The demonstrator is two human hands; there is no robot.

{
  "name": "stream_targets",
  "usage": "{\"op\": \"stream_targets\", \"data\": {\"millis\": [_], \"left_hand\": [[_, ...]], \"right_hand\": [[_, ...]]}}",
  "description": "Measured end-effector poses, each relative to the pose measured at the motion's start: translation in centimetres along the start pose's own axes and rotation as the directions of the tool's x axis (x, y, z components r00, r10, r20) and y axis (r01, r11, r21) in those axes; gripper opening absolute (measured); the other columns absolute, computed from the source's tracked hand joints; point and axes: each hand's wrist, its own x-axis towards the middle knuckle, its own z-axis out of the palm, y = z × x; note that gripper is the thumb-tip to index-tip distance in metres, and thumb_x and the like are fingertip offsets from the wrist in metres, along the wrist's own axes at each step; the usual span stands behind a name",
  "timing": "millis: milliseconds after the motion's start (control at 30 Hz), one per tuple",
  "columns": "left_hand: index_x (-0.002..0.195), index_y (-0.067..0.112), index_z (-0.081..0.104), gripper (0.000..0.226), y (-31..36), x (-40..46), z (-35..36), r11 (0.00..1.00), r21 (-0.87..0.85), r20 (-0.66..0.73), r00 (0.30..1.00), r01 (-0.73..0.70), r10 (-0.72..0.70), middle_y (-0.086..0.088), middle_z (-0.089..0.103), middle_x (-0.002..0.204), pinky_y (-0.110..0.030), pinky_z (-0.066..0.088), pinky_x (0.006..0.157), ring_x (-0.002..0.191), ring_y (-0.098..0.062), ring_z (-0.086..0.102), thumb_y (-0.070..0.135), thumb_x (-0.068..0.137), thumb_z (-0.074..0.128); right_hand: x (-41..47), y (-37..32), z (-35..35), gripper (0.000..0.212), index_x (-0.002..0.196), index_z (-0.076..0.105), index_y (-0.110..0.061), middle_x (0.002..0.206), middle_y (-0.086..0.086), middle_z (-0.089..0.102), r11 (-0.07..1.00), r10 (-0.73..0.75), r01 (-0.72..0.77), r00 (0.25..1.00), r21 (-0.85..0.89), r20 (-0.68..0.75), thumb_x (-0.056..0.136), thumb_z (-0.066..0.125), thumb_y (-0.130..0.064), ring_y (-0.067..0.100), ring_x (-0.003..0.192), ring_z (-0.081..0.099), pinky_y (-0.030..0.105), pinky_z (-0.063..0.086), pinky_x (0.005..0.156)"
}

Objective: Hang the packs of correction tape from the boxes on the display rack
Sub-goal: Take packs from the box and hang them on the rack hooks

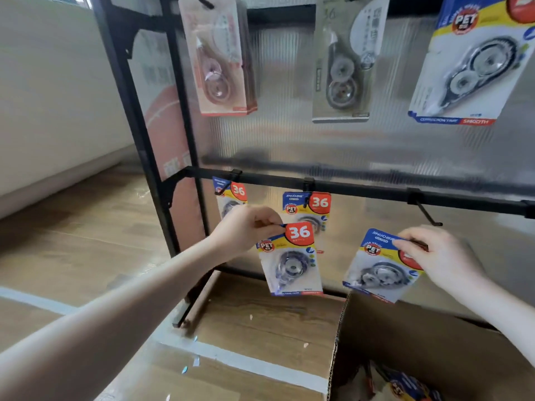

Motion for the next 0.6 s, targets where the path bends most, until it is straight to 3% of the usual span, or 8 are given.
{"op": "stream_targets", "data": {"millis": [67, 167, 400, 600], "left_hand": [[0.086, 0.016, 0.068, 0.003, -1.3, -0.2, -1.5, 0.999, 0.040, -0.030, 0.999, 0.029, -0.027, 0.007, 0.066, 0.084, -0.019, 0.051, 0.067, 0.075, -0.004, 0.062, 0.018, 0.083, 0.067], [0.085, 0.014, 0.071, 0.004, -3.1, -0.5, -3.5, 0.998, 0.042, -0.090, 0.995, 0.053, -0.049, 0.000, 0.069, 0.089, -0.031, 0.055, 0.073, 0.081, -0.015, 0.065, 0.015, 0.082, 0.069], [0.081, 0.016, 0.069, 0.003, -6.3, 0.0, -7.1, 0.992, -0.048, -0.260, 0.957, 0.121, -0.129, 0.014, 0.061, 0.075, -0.015, 0.050, 0.061, 0.066, 0.005, 0.060, 0.014, 0.079, 0.071], [0.088, 0.010, 0.069, 0.010, -8.5, 0.9, -7.8, 0.985, -0.034, -0.326, 0.930, 0.167, -0.169, -0.002, 0.065, 0.087, -0.025, 0.052, 0.067, 0.075, -0.012, 0.061, 0.017, 0.081, 0.070]], "right_hand": [[0.7, -1.3, 0.7, 0.008, 0.085, 0.065, -0.019, 0.080, -0.006, 0.062, 0.999, -0.042, 0.042, 0.999, 0.012, 0.015, 0.087, 0.061, -0.026, 0.006, 0.073, 0.055, 0.026, 0.039, 0.052], [1.7, -3.2, 1.6, 0.007, 0.081, 0.065, -0.020, 0.080, -0.005, 0.062, 0.996, -0.077, 0.076, 0.997, 0.040, 0.019, 0.086, 0.063, -0.024, 0.009, 0.074, 0.056, 0.025, 0.037, 0.054], [3.7, -7.4, 3.0, 0.008, 0.077, 0.065, -0.021, 0.072, -0.015, 0.061, 0.980, -0.082, 0.078, 0.996, 0.181, 0.016, 0.085, 0.065, -0.022, 0.003, 0.073, 0.058, 0.023, 0.039, 0.055], [5.1, -10.3, 3.7, 0.006, 0.084, 0.068, -0.017, 0.081, -0.003, 0.065, 0.963, -0.120, 0.125, 0.992, 0.240, -0.034, 0.087, 0.064, -0.020, 0.014, 0.080, 0.061, 0.033, 0.049, 0.070]]}}
